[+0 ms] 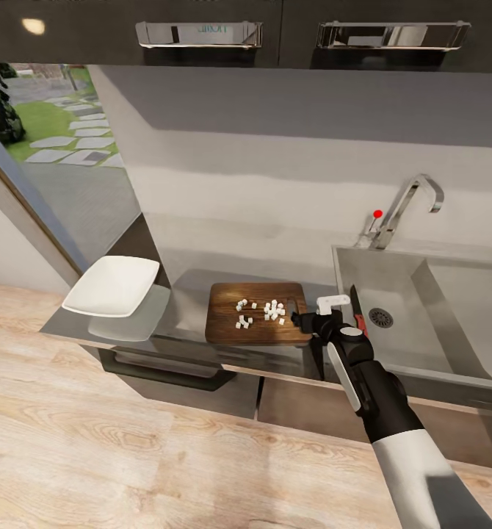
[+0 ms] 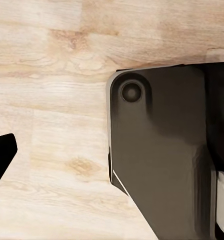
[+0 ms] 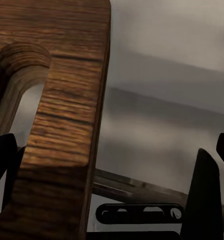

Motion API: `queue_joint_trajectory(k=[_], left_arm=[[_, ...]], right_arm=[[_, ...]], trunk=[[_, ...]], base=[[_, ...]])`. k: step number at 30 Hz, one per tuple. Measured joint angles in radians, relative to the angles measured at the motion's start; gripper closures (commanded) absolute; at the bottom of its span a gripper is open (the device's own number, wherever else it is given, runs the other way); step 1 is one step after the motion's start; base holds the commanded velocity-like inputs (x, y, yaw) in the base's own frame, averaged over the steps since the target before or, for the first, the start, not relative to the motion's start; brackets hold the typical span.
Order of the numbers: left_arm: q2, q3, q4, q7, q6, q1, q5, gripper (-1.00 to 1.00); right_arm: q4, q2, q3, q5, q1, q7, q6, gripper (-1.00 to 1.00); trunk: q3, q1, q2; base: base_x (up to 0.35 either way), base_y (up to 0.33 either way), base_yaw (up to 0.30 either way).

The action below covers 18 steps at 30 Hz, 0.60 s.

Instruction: In the kitchen, take the Vidalia onion out of the sink, dice it on the chopping board with the paring knife, put the diced onion into the bowl on the countertop, then place both the paring knife and the chopping board into the sink.

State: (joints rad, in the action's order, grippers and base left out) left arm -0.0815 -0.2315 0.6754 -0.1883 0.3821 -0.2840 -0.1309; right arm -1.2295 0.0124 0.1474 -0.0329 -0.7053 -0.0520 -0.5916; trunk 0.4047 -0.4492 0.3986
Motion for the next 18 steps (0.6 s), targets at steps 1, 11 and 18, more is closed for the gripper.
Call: queue_joint_trajectory(k=[1,11,18], left_arm=[[0.000,0.000,0.000,0.000,0.000,0.000,0.000,-1.00],[0.000,0.000,-0.001,0.001,0.000,0.000,0.000,-1.00],[0.000,0.000,-0.001,0.001,-0.001,0.000,0.000,-1.00]], right_arm=[[0.001,0.000,0.001,-0.007,0.000,0.002,0.000,1.00],[0.002,0.001,-0.001,-0.001,0.000,0.000,-0.001,1.00],[0.011,0.002,-0.003,-0.004,0.000,-0.001,-0.001,1.00]], trunk=[[0.000,0.000,0.000],[0.000,0.000,0.000],[-0.006,0.000,0.000]], base=[[0.000,0.000,0.000],[0.000,0.000,0.000],[0.000,0.000,0.000]])
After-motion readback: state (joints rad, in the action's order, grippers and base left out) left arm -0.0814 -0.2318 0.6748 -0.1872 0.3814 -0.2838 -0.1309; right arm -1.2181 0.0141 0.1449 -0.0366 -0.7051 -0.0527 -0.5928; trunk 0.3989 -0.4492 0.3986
